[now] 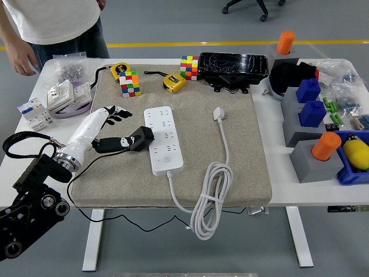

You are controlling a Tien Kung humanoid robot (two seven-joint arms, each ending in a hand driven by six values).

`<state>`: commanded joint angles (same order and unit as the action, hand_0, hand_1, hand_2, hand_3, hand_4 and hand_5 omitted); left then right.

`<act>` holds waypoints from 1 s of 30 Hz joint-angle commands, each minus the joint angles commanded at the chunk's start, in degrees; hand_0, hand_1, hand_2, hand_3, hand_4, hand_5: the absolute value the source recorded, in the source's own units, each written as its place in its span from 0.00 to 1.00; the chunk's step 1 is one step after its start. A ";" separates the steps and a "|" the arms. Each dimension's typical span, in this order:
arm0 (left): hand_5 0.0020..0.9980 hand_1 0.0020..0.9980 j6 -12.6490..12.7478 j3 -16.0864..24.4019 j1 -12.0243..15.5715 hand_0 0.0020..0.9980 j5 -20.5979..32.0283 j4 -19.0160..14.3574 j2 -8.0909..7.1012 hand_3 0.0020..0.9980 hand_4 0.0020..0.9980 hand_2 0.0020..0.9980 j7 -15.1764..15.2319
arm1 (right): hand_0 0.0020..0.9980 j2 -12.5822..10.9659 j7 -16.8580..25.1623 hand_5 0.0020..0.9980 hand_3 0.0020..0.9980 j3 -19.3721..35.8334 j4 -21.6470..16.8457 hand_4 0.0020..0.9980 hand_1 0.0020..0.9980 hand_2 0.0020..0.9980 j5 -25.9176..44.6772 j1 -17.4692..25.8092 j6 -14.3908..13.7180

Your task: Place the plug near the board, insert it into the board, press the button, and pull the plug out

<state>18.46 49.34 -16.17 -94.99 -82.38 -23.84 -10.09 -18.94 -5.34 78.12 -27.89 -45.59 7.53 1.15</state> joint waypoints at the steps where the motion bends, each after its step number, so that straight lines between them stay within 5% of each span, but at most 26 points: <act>1: 0.35 0.72 -0.59 -0.19 0.11 0.68 0.04 0.03 -0.05 0.67 0.82 0.75 -0.48 | 0.67 -0.02 0.04 0.54 0.59 0.05 -0.03 0.99 0.68 0.68 0.00 0.00 -0.02; 8: 0.38 0.80 -2.35 -1.20 -0.47 0.79 1.59 0.64 0.65 0.70 0.78 0.79 -1.47 | 0.67 -0.17 0.11 0.54 0.59 -0.09 -0.23 0.99 0.68 0.68 -0.03 0.05 -0.05; 30: 0.39 0.79 -4.85 -5.39 -5.02 0.78 4.94 2.58 2.69 0.69 0.73 0.79 -3.19 | 0.67 -0.11 0.08 0.53 0.59 -0.20 -0.10 0.99 0.68 0.68 0.23 0.08 -0.03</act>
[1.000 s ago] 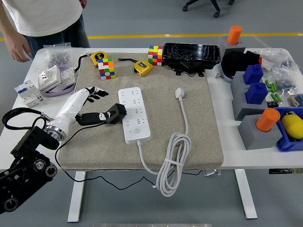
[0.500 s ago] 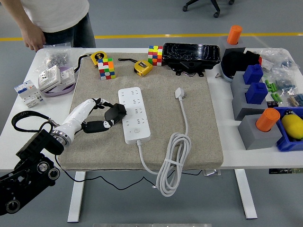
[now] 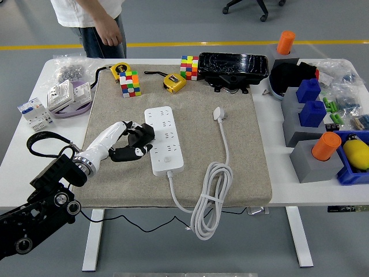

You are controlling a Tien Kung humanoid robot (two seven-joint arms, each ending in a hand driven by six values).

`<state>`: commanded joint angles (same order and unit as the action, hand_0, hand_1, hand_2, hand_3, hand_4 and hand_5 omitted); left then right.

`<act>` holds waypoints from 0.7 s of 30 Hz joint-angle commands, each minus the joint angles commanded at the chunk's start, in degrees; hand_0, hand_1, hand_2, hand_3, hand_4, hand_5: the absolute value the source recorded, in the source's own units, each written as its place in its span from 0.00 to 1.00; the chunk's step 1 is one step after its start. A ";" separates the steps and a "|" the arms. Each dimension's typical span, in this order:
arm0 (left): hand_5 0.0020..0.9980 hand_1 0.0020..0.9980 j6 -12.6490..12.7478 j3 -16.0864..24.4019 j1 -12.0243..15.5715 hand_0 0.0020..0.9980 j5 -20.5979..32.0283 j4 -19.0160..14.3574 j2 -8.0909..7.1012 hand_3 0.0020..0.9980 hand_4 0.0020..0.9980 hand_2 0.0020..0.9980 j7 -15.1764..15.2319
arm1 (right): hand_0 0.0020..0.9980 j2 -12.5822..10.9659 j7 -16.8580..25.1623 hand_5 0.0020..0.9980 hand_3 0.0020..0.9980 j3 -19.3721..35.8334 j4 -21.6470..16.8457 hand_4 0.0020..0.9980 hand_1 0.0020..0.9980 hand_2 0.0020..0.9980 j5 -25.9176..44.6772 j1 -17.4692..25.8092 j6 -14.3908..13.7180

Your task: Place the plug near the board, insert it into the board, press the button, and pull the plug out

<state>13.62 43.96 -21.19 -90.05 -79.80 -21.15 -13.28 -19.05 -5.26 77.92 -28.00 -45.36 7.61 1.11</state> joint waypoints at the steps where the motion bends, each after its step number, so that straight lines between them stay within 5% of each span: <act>1: 0.39 0.79 -0.02 -0.21 -0.18 0.78 0.05 0.01 0.05 0.69 0.73 0.79 0.00 | 0.67 0.01 -0.01 0.53 0.59 -0.01 0.00 0.99 0.68 0.68 0.00 -0.01 0.01; 21: 0.39 0.78 -0.42 -2.88 -3.72 0.77 -0.52 -0.54 1.36 0.68 0.73 0.78 -0.12 | 0.67 -0.05 -0.03 0.53 0.59 -0.05 -0.08 0.99 0.68 0.68 0.10 0.01 0.09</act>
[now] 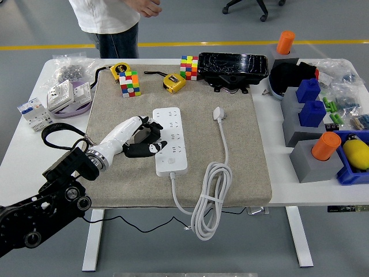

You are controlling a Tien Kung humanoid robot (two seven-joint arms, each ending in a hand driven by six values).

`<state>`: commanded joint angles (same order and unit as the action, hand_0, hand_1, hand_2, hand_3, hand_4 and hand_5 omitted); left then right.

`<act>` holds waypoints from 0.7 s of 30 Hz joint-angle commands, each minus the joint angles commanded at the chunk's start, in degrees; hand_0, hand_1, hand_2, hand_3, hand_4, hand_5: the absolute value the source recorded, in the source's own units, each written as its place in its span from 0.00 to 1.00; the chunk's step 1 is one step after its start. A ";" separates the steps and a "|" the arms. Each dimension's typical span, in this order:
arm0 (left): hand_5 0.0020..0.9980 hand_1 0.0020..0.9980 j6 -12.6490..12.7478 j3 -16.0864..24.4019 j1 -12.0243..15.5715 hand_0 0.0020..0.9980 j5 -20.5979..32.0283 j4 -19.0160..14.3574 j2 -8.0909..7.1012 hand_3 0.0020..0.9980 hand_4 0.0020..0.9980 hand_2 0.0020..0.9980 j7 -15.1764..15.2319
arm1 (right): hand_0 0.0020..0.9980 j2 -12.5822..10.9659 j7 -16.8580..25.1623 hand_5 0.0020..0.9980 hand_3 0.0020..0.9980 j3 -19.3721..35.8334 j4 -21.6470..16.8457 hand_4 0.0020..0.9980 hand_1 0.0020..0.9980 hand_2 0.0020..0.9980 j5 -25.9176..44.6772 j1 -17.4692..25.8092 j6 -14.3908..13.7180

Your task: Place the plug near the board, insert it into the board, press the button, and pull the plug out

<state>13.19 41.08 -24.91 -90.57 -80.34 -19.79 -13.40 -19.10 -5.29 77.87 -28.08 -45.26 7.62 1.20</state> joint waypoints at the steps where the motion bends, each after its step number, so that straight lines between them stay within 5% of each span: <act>1: 0.39 0.78 -0.03 -0.05 -0.03 0.77 0.05 -0.04 -0.01 0.68 0.73 0.78 -0.02 | 0.67 0.00 -0.01 0.53 0.59 -0.01 0.01 0.99 0.68 0.68 -0.01 0.01 0.00; 21: 0.40 0.77 0.17 2.06 0.83 0.76 -1.19 0.54 -0.99 0.67 0.73 0.77 0.03 | 0.67 0.04 -0.01 0.53 0.59 -0.02 -0.06 0.99 0.68 0.68 -0.07 -0.01 0.06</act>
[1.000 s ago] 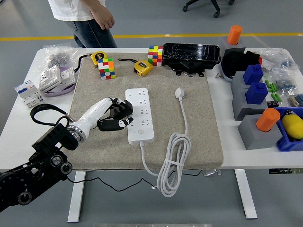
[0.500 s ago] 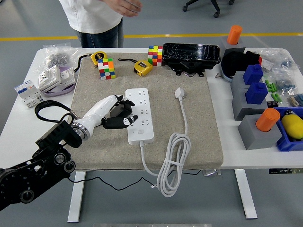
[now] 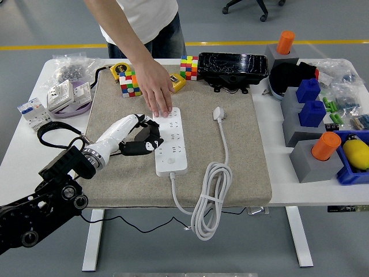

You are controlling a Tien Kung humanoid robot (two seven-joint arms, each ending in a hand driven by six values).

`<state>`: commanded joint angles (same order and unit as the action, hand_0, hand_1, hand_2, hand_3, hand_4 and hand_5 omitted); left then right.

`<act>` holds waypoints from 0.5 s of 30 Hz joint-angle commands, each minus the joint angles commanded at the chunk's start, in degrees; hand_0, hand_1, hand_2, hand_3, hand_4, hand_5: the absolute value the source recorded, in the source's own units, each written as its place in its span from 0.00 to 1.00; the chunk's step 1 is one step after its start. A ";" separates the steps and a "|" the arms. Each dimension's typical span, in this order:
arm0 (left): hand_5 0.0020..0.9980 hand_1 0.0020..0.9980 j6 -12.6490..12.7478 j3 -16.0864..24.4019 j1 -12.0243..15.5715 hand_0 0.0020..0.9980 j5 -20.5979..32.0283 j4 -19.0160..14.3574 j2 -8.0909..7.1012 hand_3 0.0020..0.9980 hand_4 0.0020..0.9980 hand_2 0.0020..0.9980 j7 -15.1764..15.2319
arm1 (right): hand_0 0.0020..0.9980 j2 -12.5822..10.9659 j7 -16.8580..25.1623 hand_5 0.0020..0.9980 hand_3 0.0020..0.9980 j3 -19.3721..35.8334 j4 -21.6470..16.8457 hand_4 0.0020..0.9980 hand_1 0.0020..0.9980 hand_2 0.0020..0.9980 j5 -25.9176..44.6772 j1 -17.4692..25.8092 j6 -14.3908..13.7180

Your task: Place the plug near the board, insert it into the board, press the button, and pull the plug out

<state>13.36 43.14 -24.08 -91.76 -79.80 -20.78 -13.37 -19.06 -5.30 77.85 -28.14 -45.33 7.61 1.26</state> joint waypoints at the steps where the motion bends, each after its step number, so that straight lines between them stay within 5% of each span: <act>1: 0.40 0.77 0.05 0.30 0.17 0.76 -0.18 0.12 -0.07 0.67 0.73 0.77 0.03 | 0.67 0.01 0.00 0.53 0.59 -0.01 0.01 0.99 0.68 0.68 0.01 0.00 -0.01; 15: 0.39 0.75 -0.71 -0.29 0.65 0.74 -0.34 1.06 -0.34 0.67 0.73 0.76 -1.02 | 0.67 -0.03 0.04 0.53 0.59 -0.11 -0.10 0.99 0.68 0.67 0.04 0.01 -0.02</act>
<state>12.65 42.85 -23.42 -92.10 -78.74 -21.12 -14.39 -19.09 -5.26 77.74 -28.24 -45.29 7.62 1.24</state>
